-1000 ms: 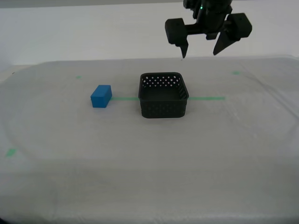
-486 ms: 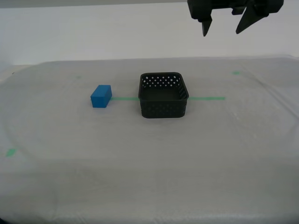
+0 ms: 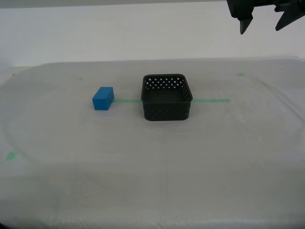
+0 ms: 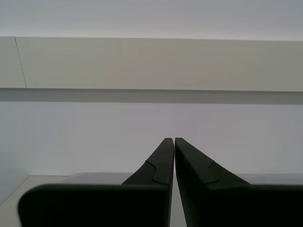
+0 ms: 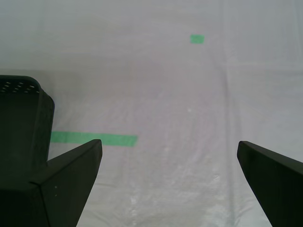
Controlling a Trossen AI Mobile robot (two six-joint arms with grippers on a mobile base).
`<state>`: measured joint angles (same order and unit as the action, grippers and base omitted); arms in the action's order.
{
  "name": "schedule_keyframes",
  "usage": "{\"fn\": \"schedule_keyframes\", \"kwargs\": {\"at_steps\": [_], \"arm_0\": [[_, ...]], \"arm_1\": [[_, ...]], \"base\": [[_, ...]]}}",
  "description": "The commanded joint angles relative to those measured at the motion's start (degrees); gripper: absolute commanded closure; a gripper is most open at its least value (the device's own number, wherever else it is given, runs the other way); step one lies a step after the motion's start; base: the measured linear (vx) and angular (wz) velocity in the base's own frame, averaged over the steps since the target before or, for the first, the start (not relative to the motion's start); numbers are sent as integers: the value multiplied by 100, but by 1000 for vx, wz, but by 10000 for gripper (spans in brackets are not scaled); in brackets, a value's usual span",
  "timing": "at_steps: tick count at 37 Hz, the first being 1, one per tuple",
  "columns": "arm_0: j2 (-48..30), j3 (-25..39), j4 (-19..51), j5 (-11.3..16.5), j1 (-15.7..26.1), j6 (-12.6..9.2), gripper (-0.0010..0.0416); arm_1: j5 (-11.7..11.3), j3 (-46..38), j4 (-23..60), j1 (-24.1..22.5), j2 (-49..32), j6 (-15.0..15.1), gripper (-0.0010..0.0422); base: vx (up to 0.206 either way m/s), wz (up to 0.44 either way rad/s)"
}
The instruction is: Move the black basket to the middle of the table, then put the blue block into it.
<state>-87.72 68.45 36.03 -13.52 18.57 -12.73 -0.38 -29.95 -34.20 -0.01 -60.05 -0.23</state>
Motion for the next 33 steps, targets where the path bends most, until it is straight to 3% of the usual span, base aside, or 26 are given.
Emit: {"fn": "schedule_keyframes", "kwargs": {"at_steps": [1,7,19,33], "arm_0": [[63,-46,-11,96,-192,223,5],[76,-103,-136,372,-468,247,6],[101,-450,-699,374,-743,245,6],[101,-922,-1204,575,-957,219,6]], "arm_1": [[-4,-2,-20,-2,2,9,412],[-4,-2,-20,-2,2,7,412],[-4,-2,-20,-2,2,9,412],[-4,-2,-20,-2,2,9,412]], "base": [[0,0],[0,0],[0,0],[0,0]]}}
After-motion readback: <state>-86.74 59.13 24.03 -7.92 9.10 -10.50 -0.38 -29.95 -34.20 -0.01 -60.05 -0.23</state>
